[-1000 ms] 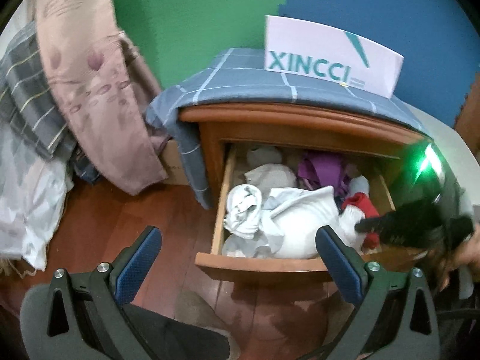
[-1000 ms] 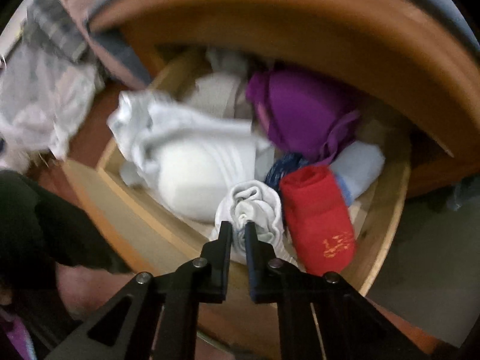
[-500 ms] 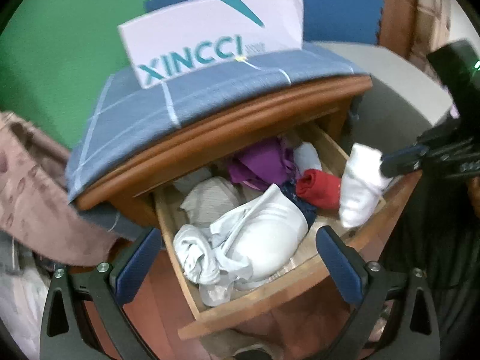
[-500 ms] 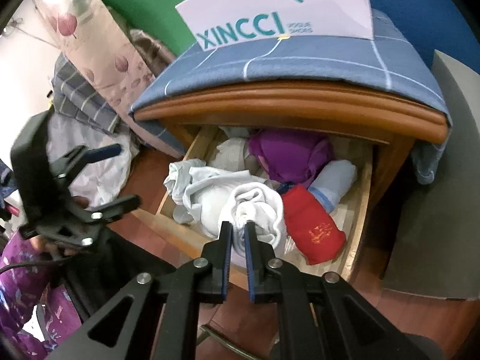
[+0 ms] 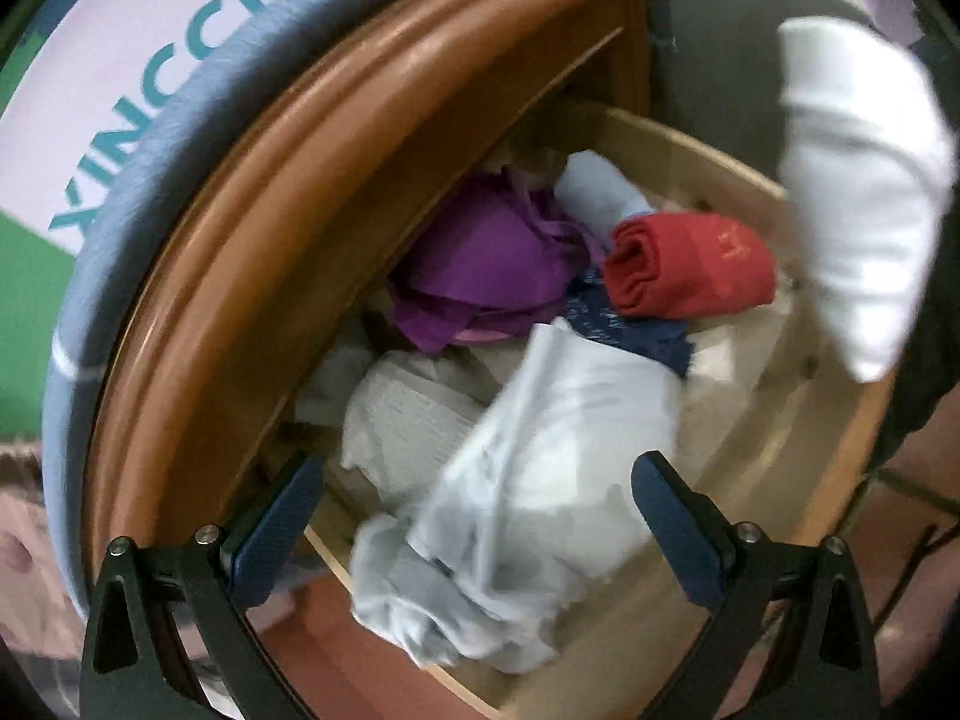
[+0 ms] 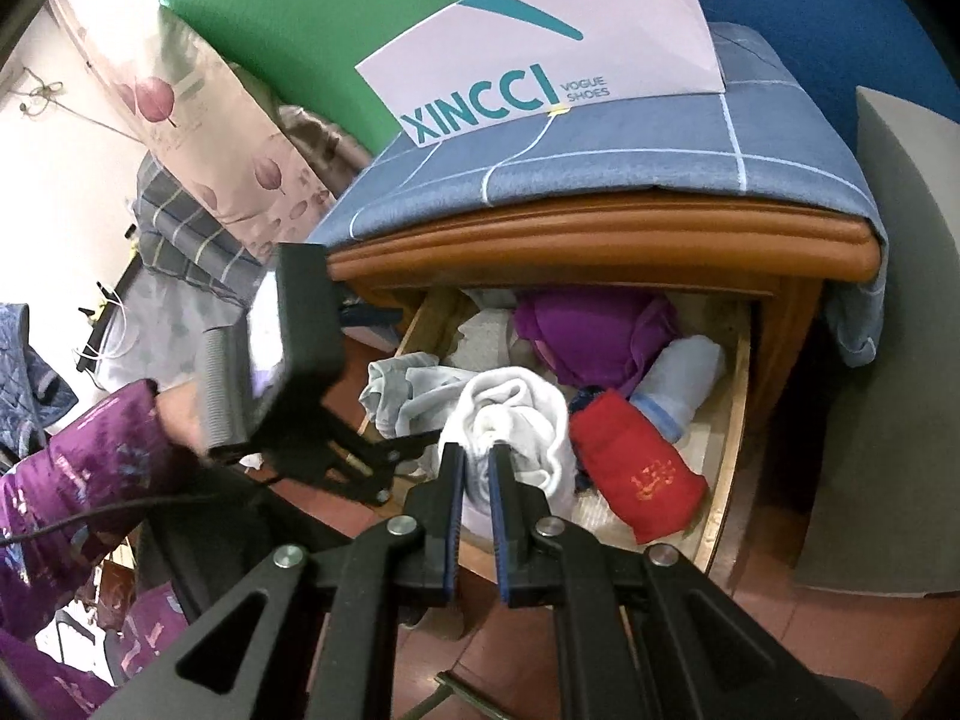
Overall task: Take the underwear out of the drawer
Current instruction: 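Lift the white rolled underwear with the right tool while the left tool reaches into the drawer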
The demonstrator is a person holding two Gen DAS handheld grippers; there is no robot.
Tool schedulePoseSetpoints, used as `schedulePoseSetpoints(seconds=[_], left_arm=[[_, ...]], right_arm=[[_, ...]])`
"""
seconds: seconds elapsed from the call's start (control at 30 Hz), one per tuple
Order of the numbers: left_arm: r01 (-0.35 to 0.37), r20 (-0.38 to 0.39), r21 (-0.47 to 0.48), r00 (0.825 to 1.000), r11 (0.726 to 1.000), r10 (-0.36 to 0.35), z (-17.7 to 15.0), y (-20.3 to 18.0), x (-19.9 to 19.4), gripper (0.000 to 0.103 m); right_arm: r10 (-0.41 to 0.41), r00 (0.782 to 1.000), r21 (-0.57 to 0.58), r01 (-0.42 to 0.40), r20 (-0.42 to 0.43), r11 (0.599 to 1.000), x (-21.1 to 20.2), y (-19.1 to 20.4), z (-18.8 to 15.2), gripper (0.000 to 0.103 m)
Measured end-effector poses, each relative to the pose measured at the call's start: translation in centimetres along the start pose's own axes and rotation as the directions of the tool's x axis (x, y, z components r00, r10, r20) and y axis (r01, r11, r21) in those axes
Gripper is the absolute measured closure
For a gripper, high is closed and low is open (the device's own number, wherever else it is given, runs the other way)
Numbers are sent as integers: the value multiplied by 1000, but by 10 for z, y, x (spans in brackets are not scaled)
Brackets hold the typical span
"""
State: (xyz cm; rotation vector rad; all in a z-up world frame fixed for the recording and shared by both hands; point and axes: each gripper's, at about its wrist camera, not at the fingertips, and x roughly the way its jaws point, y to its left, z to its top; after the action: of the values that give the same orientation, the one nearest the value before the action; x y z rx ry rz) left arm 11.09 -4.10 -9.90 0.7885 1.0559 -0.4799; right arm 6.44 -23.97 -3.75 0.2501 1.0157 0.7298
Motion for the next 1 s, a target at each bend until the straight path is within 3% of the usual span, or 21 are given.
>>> schedulePoseSetpoints(seconds=[0.07, 0.1, 0.23, 0.4, 0.43, 0.47, 0.5, 0.57, 0.63, 0.73, 0.83, 0.9, 1.0], left_arm=[[12, -7, 22, 1000, 1000, -12, 1, 4, 8, 1], [-17, 3, 44, 1000, 999, 17, 1, 3, 10, 1], [-83, 20, 212, 997, 974, 81, -6, -17, 20, 1], [-95, 61, 210, 995, 973, 84, -9, -20, 21, 4], [-52, 27, 213, 999, 976, 48, -9, -21, 26, 22], [-5, -23, 196, 1000, 981, 10, -8, -19, 35, 49], [46, -78, 157, 996, 986, -34, -9, -13, 45, 57], [19, -76, 134, 997, 991, -9, -11, -10, 51, 61], [2, -37, 110, 999, 994, 2, -10, -4, 48, 61], [43, -35, 108, 999, 993, -40, -8, -1, 47, 63], [137, -71, 110, 989, 984, -129, -9, 0, 54, 87], [155, -64, 103, 987, 982, -149, -10, 2, 53, 89], [189, -36, 39, 982, 981, -187, -12, 14, 50, 93]], right_arm=[[12, 1000, 6, -12, 4, 1000, -1, -1, 0, 97], [21, 1000, 9, -21, 8, 1000, -1, -2, 1, 101], [49, 998, 41, -50, 24, 998, -3, -7, 4, 101], [46, 999, 35, -47, 18, 998, 0, -5, 5, 101], [39, 999, 33, -39, 10, 999, 1, -4, 5, 101], [20, 1000, 27, -20, -6, 999, 5, -2, 6, 101], [11, 1000, 21, -10, -29, 1000, 9, 0, 7, 101], [-17, 995, -2, 17, -95, 1000, 22, 4, 7, 101], [-98, 982, -37, 93, -162, 995, 38, 7, 8, 97], [-154, 954, -54, 145, -256, 988, 61, 5, 9, 97], [-198, 925, -55, 191, -325, 980, 83, 2, 11, 97], [-199, 903, -41, 199, -380, 979, 99, -2, 9, 88], [-186, 886, -13, 199, -425, 980, 114, -8, 7, 84]])
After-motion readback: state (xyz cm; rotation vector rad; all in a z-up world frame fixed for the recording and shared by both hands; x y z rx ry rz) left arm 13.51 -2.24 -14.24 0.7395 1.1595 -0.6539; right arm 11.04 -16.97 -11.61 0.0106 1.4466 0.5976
